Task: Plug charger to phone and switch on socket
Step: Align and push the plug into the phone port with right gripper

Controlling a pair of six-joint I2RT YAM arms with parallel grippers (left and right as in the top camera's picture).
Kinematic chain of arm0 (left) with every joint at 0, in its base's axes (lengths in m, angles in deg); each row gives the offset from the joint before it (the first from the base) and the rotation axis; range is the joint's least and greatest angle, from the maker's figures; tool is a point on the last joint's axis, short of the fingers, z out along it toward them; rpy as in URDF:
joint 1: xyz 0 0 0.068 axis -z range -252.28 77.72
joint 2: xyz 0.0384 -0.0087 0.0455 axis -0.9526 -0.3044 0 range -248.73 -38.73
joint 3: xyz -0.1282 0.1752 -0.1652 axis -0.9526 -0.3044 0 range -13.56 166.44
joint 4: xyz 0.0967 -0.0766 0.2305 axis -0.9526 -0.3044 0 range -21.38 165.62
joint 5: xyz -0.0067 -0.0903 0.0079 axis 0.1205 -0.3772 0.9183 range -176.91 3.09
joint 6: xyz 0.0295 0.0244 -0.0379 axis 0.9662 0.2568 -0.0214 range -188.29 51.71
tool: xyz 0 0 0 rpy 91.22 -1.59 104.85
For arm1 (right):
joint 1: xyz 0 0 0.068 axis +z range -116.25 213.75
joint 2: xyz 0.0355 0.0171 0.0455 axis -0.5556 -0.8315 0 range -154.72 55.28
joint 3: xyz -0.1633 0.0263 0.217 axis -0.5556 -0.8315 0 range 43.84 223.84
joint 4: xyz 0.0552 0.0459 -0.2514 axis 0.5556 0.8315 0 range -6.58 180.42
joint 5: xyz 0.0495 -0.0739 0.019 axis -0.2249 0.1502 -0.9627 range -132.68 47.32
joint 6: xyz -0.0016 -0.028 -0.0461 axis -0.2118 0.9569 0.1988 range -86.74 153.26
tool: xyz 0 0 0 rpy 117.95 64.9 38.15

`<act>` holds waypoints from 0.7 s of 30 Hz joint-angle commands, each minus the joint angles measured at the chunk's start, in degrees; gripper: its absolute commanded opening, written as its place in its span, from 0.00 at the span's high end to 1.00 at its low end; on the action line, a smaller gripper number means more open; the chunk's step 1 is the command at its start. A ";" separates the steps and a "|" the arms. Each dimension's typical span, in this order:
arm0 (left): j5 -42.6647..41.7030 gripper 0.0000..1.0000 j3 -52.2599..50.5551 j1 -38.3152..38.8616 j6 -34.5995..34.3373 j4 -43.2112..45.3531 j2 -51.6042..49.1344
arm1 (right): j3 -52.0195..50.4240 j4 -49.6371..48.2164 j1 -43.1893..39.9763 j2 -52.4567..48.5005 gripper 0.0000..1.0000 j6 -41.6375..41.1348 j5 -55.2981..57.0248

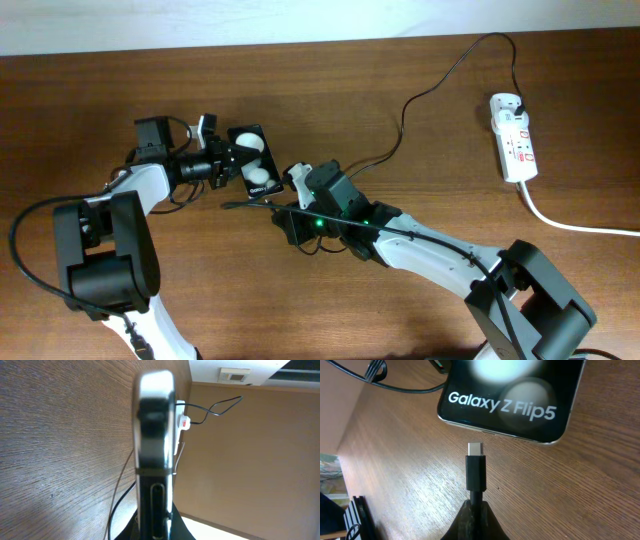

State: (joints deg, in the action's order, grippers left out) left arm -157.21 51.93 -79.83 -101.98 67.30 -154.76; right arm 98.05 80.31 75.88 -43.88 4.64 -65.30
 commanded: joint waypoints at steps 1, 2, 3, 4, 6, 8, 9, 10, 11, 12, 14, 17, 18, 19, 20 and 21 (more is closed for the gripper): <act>-3.15 1.00 0.07 0.07 -0.17 0.13 1.73 | 1.18 0.09 0.33 0.31 0.96 -1.57 2.40; -3.48 1.00 0.07 0.07 -0.17 0.13 1.73 | 1.18 0.02 0.33 0.07 0.96 -1.90 2.56; -3.45 1.00 0.07 0.07 -0.17 0.13 1.73 | 1.18 -0.33 0.33 -0.02 0.96 -1.88 2.56; -3.45 1.00 0.07 0.07 -0.17 0.13 1.73 | 1.18 -0.85 0.33 -0.02 0.96 -1.88 2.54; -3.52 1.00 0.07 0.07 -0.17 0.13 1.73 | 1.18 -0.92 0.35 -0.02 0.96 -1.88 2.27; -3.89 1.00 0.07 0.07 -0.20 0.13 1.73 | 1.18 -0.72 0.35 -0.44 0.96 -1.90 1.88; -3.89 1.00 0.07 0.07 -0.20 0.13 1.73 | 1.18 -0.72 0.42 -0.55 0.96 -1.90 1.86; -3.91 1.00 0.07 0.07 -0.28 0.11 1.73 | 1.20 -0.74 0.42 -0.66 0.96 -1.90 1.86; -3.89 1.00 0.07 0.07 -2.93 0.09 1.73 | 1.18 -0.79 0.57 -0.66 0.96 -1.90 1.92; -3.89 1.00 0.07 0.17 -3.87 0.09 1.73 | 1.18 -0.79 0.61 -0.66 0.96 -1.88 1.90; -3.87 1.00 0.07 0.57 -3.85 0.13 1.73 | 1.18 -0.79 0.61 -0.66 0.96 -1.88 1.95; -3.87 1.00 0.07 0.81 -3.85 0.15 1.73 | 1.20 -0.94 0.61 -0.66 0.96 -1.88 2.14; -3.85 1.00 0.07 0.81 -3.82 0.15 1.73 | 1.20 -1.05 0.61 -0.66 0.96 -1.88 2.16; -3.87 1.00 0.07 0.81 -3.48 0.15 1.73 | 1.18 -1.18 0.61 -0.66 0.96 -1.88 2.12; -3.85 1.00 0.07 0.81 -1.84 0.17 1.73 | 1.18 -1.18 0.61 -0.66 0.96 -1.88 1.66; -3.85 1.00 0.07 0.81 -1.18 0.20 1.73 | 1.20 -1.03 0.61 -0.66 0.96 -1.86 -0.87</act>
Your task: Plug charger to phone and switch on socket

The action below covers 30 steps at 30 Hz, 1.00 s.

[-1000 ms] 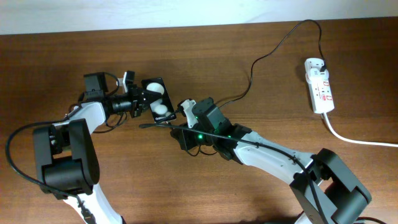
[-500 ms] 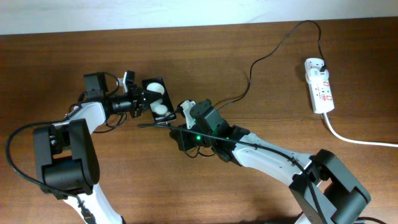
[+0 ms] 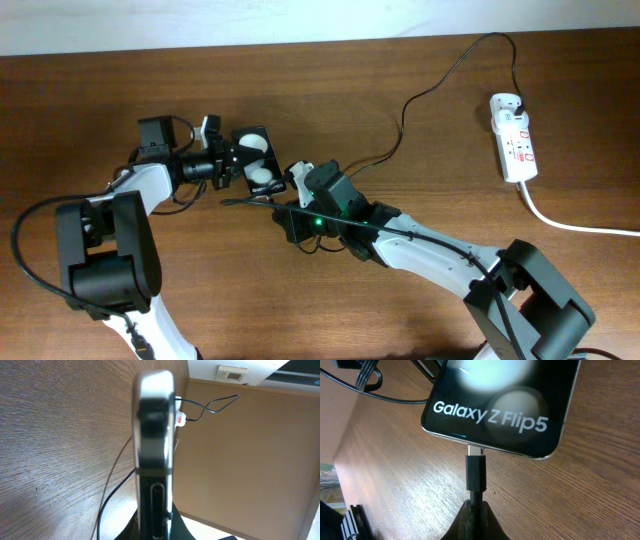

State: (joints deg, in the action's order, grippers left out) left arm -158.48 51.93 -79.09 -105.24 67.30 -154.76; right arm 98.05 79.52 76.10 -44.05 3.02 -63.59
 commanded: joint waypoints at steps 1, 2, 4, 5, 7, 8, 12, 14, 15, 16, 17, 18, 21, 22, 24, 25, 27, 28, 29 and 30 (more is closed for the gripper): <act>-2.58 1.00 0.07 0.07 2.08 0.22 1.73 | 1.18 0.57 0.39 -0.48 0.96 -0.20 -3.98; -2.58 1.00 0.07 0.07 2.10 0.42 1.73 | 1.18 1.55 0.39 -0.48 0.96 -0.20 -4.55; -2.58 1.00 0.07 0.07 2.29 0.63 1.73 | 1.20 3.13 0.39 -0.48 0.96 -0.04 -4.68; -2.58 1.00 0.07 0.07 2.29 0.63 1.73 | 1.20 2.80 0.37 -0.48 0.96 -0.02 -5.46; -2.54 1.00 0.07 0.07 2.78 0.66 1.73 | 1.20 2.21 0.33 -0.48 0.96 -0.02 -5.44; -2.54 1.00 0.07 0.07 2.75 0.66 1.73 | 1.20 1.81 0.28 -0.48 0.96 -0.02 -5.44; -2.25 0.99 0.07 0.07 2.75 0.66 1.73 | 1.20 -0.70 0.28 -0.48 0.96 -0.04 -5.42; -2.14 0.99 0.07 0.07 2.78 0.63 1.73 | 1.20 -1.01 0.28 -0.48 0.96 -0.04 -5.25; -2.16 0.99 0.07 0.07 2.75 0.63 1.73 | 1.20 -0.81 0.28 -0.48 0.96 -0.07 -4.22; -2.16 0.98 0.07 0.07 2.75 0.63 1.73 | 1.20 -0.83 0.26 -0.48 0.96 -0.09 -3.41; -2.16 0.99 0.07 0.07 2.78 0.63 1.73 | 1.20 -0.85 0.28 -0.48 0.96 -0.26 -2.54; -2.16 0.99 0.07 0.07 2.75 0.63 1.73 | 1.20 -0.79 0.28 -0.48 0.96 -0.26 -2.40; -2.16 0.98 0.07 0.07 2.75 0.63 1.73 | 1.20 -0.83 0.28 -0.48 0.96 -0.26 -1.92; -2.16 0.99 0.07 0.07 2.75 0.63 1.73 | 1.20 -0.83 0.28 -0.48 0.96 -0.28 -1.27; -2.16 0.99 0.07 0.07 2.75 0.63 1.73 | 1.20 -0.81 0.28 -0.48 0.96 -0.28 -0.87; -2.16 0.99 0.07 0.07 2.75 0.63 1.73 | 1.20 -0.81 0.28 -0.48 0.96 -0.28 -0.85; -2.16 0.98 0.07 0.07 2.75 0.61 1.73 | 1.20 -0.79 0.28 -0.48 0.96 -0.31 -0.02; -2.16 0.99 0.07 0.07 2.75 0.61 1.73 | 1.20 -0.81 0.28 -0.48 0.96 -0.79 0.66; -2.16 0.99 0.07 0.07 2.75 0.63 1.73 | 1.20 -0.83 0.28 -0.48 0.96 -0.79 0.68; -2.16 0.99 0.07 0.07 2.75 0.61 1.73 | 1.20 -0.81 0.28 -0.48 0.96 -0.76 0.68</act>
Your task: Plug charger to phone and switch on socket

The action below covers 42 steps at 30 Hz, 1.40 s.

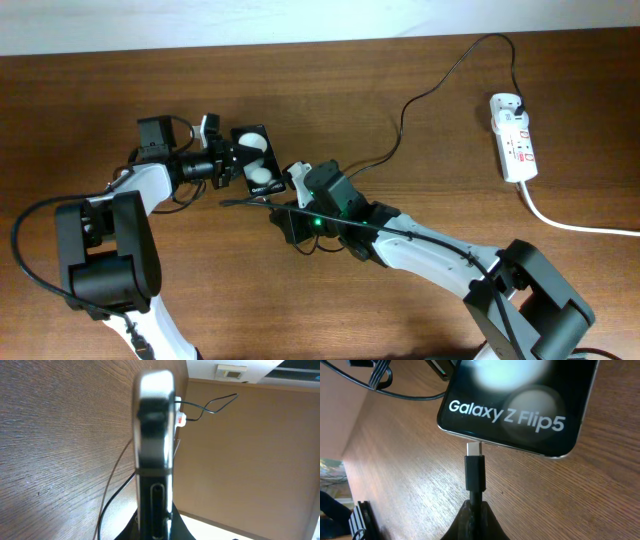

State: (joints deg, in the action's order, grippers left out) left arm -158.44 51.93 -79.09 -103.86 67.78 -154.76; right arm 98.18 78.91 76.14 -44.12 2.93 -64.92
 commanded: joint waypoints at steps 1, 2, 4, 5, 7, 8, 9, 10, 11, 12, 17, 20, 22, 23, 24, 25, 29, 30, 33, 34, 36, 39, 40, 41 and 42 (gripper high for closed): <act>-2.21 0.99 0.07 0.07 1.38 0.13 1.73 | 1.07 -0.20 0.24 -0.42 0.96 -0.70 2.05; -2.21 0.99 0.07 0.07 1.38 0.15 1.73 | 1.07 0.00 0.24 -0.42 0.96 -0.90 2.80; -2.21 0.99 0.07 0.07 1.38 0.15 1.73 | 1.07 0.55 0.24 -0.42 0.96 -1.92 4.04; -2.21 0.99 0.07 0.07 1.38 0.13 1.73 | 1.07 0.68 0.24 -0.42 0.96 -1.92 4.17; -2.21 0.99 0.07 0.07 1.36 0.15 1.73 | 1.07 0.68 0.24 -0.42 0.96 -1.92 4.57; -2.21 0.99 0.07 0.07 1.36 0.15 1.73 | 1.07 0.66 0.24 -0.42 0.96 -1.95 4.74; -2.21 0.99 0.07 0.07 1.36 0.15 1.73 | 1.07 0.66 0.24 -0.42 0.96 -1.95 4.85; -2.21 0.99 0.07 0.07 1.38 0.15 1.73 | 1.07 0.66 0.22 -0.42 0.96 -2.14 4.98; -2.21 0.99 0.07 0.07 1.36 0.15 1.73 | 1.07 0.68 -0.04 -0.42 0.96 -2.27 4.94; -2.21 0.99 0.07 0.07 1.36 0.15 1.73 | 1.07 0.81 -0.24 -0.42 0.96 -3.39 4.98; -2.21 0.99 0.07 0.07 1.36 0.13 1.73 | 1.07 0.70 -1.53 -0.42 0.96 -6.88 4.76; -2.23 0.99 0.07 0.07 1.36 0.13 1.73 | 1.07 -1.07 -1.49 -0.42 0.96 -9.46 3.32; -2.23 1.00 0.07 0.07 1.36 0.13 1.73 | 1.07 -3.15 -1.49 -0.42 0.96 -9.46 0.76; -2.23 1.00 0.07 0.07 1.36 0.13 1.73 | 1.07 -3.89 -1.49 -0.42 0.96 -9.44 0.39; -2.23 1.00 0.07 0.07 1.33 0.13 1.73 | 1.07 -3.96 -1.49 -0.42 0.96 -9.42 0.44; -2.23 1.00 0.07 0.07 1.36 0.13 1.73 | 1.07 -4.00 -1.49 -0.42 0.96 -9.40 0.48; -2.27 1.00 0.07 0.07 1.33 0.13 1.73 | 1.07 -4.76 -1.49 -0.42 0.96 -9.42 2.08; -2.45 1.00 0.07 0.07 1.36 0.13 1.73 | 1.07 -4.70 -1.49 -0.42 0.96 -9.40 2.51; -2.49 1.00 0.07 0.07 1.33 0.13 1.73 | 1.07 -3.19 -1.55 -0.42 0.96 -9.42 5.01; -2.47 1.00 0.07 0.07 1.33 0.13 1.73 | 1.07 -3.19 -1.55 -0.42 0.96 -9.42 5.07; -2.47 1.00 0.07 0.07 1.33 0.13 1.73 | 1.07 -2.86 -1.62 -0.42 0.96 -9.42 5.64; -2.47 1.00 0.07 0.07 1.33 0.13 1.73 | 1.07 -1.60 -1.64 -0.42 0.96 -9.40 6.95; -2.47 1.00 0.07 0.07 1.33 0.13 1.73 | 1.07 -1.53 -1.64 -0.42 0.96 -9.42 7.54; -2.47 1.00 0.07 0.07 1.33 0.13 1.73 | 1.07 -1.51 -1.66 -0.42 0.96 -9.42 7.54; -2.47 1.00 0.07 0.07 1.33 0.13 1.73 | 1.07 -1.53 -1.64 -0.42 0.96 -9.42 7.52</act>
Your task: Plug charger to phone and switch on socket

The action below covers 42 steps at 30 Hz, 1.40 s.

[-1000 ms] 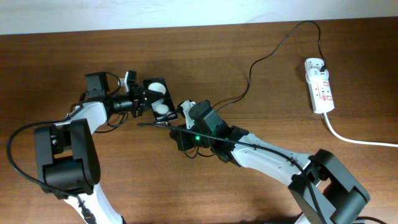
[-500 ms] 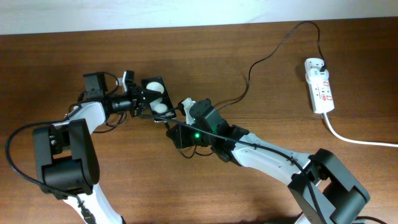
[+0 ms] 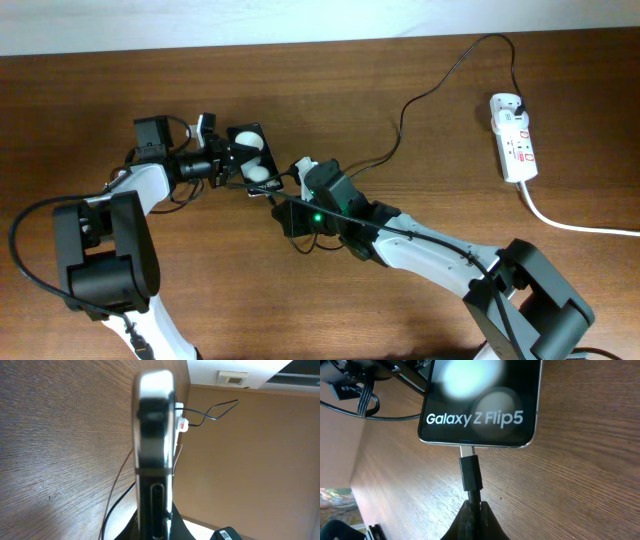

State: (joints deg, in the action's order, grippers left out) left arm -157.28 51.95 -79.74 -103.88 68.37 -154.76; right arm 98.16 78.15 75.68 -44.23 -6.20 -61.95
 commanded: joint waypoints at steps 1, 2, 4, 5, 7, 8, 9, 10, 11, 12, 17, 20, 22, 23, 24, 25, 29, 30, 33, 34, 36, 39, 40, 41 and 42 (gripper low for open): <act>-3.63 1.00 0.04 0.72 1.38 -0.46 1.73 | 1.09 -0.96 -1.11 -0.31 0.96 -0.31 4.50; -3.63 1.00 0.04 0.72 1.36 -0.46 1.73 | 1.09 -1.05 -1.07 -0.31 0.96 -0.31 4.44; -3.63 1.00 0.04 0.72 1.36 -0.46 1.73 | 1.09 -3.28 -1.07 -0.31 0.96 -0.31 1.31; -3.63 1.00 0.04 0.72 1.36 -0.46 1.73 | 1.09 -5.33 -1.07 -0.31 0.96 -0.57 -0.04; -3.63 1.00 0.04 0.72 1.36 -0.46 1.73 | 1.09 -6.56 -1.07 -0.31 0.96 -0.72 0.09; -3.63 1.00 0.04 0.72 1.36 -0.46 1.73 | 1.09 -6.54 -1.07 -0.31 0.96 -0.72 0.46; -3.63 1.00 0.04 0.72 1.36 -0.46 1.73 | 1.09 -6.54 -1.07 -0.31 0.96 -0.72 0.76; -3.63 1.00 0.04 0.72 1.36 -0.46 1.73 | 1.09 -6.54 -1.09 -0.31 0.96 -0.72 1.51; -3.65 1.00 0.04 0.72 1.36 -0.46 1.73 | 1.09 -6.51 -1.09 -0.31 0.96 -0.70 2.32; -3.65 1.00 0.04 0.72 1.36 -0.46 1.73 | 1.09 -6.45 -1.09 -0.31 0.96 -0.70 3.23; -4.07 1.00 0.04 0.72 1.38 -0.48 1.73 | 1.09 -6.14 -1.07 -0.31 0.96 -0.68 6.91; -4.04 1.00 0.04 0.72 1.38 -0.48 1.73 | 1.09 -7.23 -1.09 -0.31 0.96 -0.70 9.05; -4.04 1.00 0.04 0.72 1.38 -0.48 1.73 | 1.09 -9.64 -1.09 -0.31 0.96 -0.68 9.79; -4.04 1.00 0.04 0.72 1.38 -0.48 1.73 | 1.09 -10.03 -1.09 -0.31 0.96 -0.68 10.60; -4.04 1.00 0.04 0.72 1.38 -0.48 1.73 | 1.09 -10.03 -1.09 -0.31 0.96 -0.68 11.43; -4.04 1.00 0.04 0.72 1.38 -0.48 1.73 | 1.09 -10.03 -1.09 -0.31 0.96 -0.68 11.63; -4.04 1.00 0.04 0.74 1.38 -0.48 1.73 | 1.09 -12.13 -1.09 -0.31 0.96 -0.68 12.48; -4.02 1.00 0.04 0.74 1.38 -0.48 1.73 | 1.09 -12.13 -1.09 -0.33 0.96 -0.68 12.48; -4.02 1.00 0.04 0.72 1.38 -0.46 1.73 | 1.09 -12.04 -1.07 -1.33 0.96 -0.68 12.24; -4.02 1.00 0.04 0.72 1.38 -0.46 1.73 | 1.09 -11.89 -1.07 -1.33 0.96 -0.68 12.24; -4.02 1.00 0.04 0.72 1.36 -0.46 1.73 | 1.09 -10.97 -1.09 -1.33 0.63 -0.68 12.00; -3.87 1.00 0.04 0.72 1.38 -0.44 1.73 | 1.09 -6.95 -1.57 -0.57 0.05 0.15 10.93; -2.64 1.00 0.04 0.72 1.40 -0.46 1.73 | 1.09 -4.17 -2.03 0.52 0.01 0.17 10.93; -1.20 1.00 0.04 0.72 2.40 -0.50 1.73 | 1.09 -1.44 -2.73 1.70 0.01 0.22 10.88; -0.66 1.00 0.04 0.72 4.17 -0.50 1.73 | 1.09 0.92 -3.50 2.36 0.01 0.24 10.82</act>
State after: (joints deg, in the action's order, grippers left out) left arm -157.34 52.06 -79.04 -103.36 67.76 -154.60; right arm 98.71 76.75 73.69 -44.88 -6.62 -51.96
